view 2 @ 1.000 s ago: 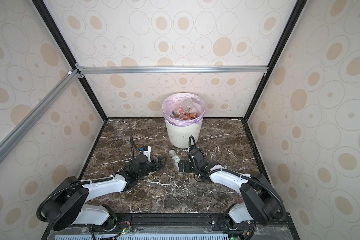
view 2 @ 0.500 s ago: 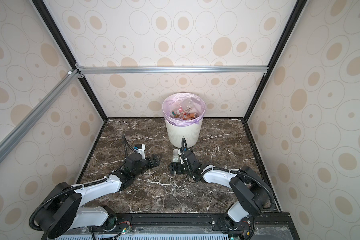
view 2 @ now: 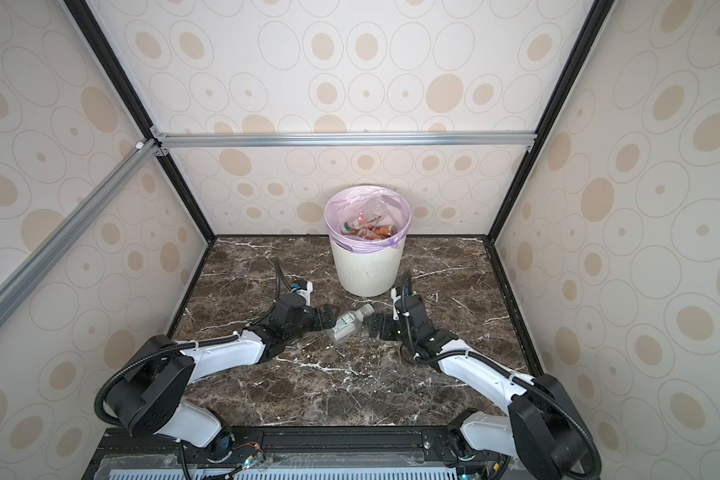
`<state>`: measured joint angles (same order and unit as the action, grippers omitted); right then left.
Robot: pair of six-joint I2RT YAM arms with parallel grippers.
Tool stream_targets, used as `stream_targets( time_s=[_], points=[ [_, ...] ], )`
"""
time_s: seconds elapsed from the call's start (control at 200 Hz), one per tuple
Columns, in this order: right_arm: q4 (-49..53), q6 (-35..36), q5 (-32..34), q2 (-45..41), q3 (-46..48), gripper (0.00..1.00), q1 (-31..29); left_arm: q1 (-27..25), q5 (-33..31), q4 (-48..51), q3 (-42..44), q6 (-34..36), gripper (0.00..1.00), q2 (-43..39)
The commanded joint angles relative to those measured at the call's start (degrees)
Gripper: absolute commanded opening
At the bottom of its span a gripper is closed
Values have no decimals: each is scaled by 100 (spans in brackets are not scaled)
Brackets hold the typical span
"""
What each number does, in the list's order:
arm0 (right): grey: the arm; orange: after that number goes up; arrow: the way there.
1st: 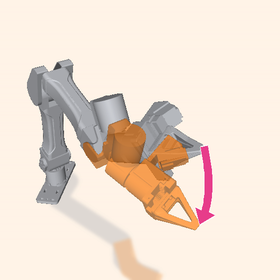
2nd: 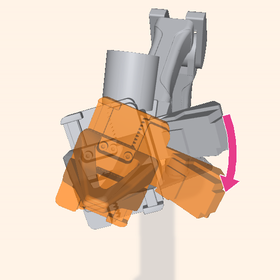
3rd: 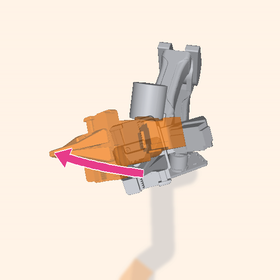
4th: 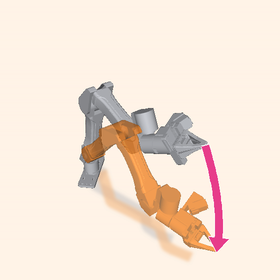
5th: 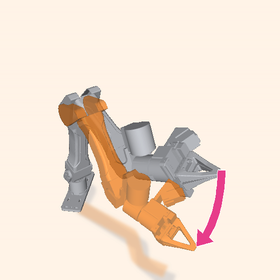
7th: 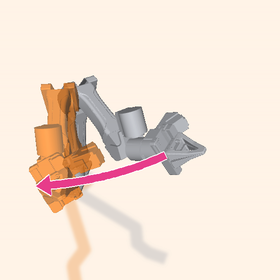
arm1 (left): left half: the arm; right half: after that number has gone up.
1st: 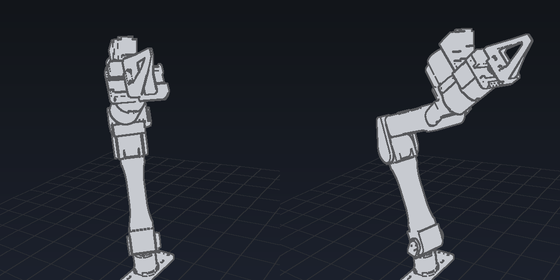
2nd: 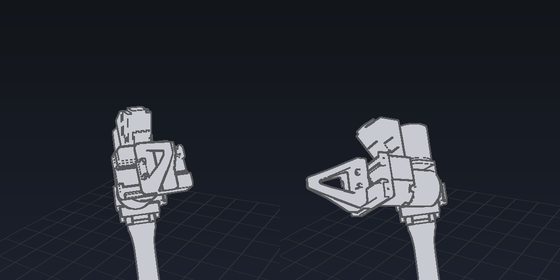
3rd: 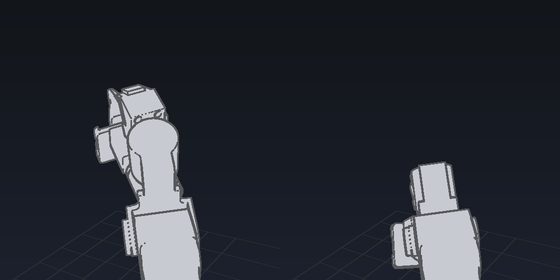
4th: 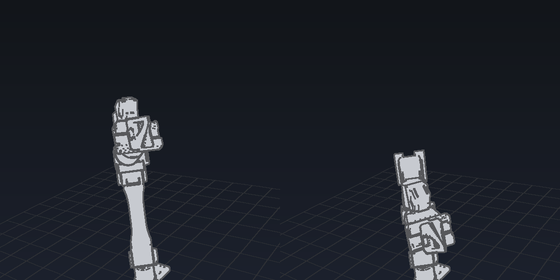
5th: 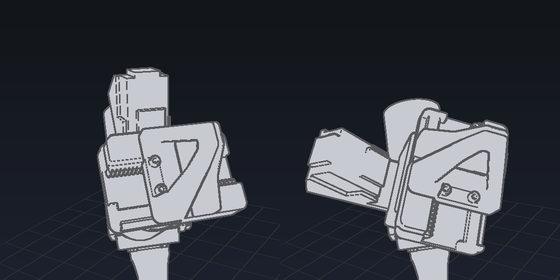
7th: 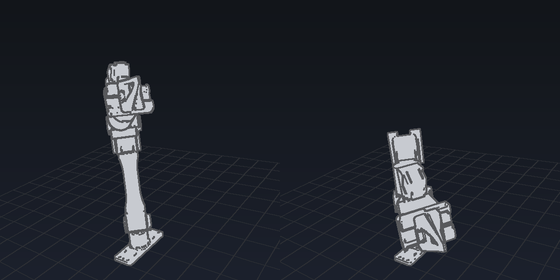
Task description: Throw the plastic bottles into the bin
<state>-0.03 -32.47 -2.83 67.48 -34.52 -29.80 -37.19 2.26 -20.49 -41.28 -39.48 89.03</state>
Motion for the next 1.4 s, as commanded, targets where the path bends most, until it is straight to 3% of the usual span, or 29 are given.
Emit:
stream_targets(
  time_s=[0.0,0.14,0.51,1.14,1.395],
  points=[
    [308,87,-118,-256,220,100,255,-69,-150,226,-329,573,99,382],
    [373,98,-210,-349,338,99,395,-146,27,154,-414,543,99,675],
    [183,118,-356,-285,488,99,580,-223,-80,406,-547,994,99,504],
    [184,135,-280,-389,605,99,645,-454,19,548,-374,567,99,142],
    [155,115,-312,-351,605,99,657,-482,-94,599,-379,712,99,213]
  ],
)
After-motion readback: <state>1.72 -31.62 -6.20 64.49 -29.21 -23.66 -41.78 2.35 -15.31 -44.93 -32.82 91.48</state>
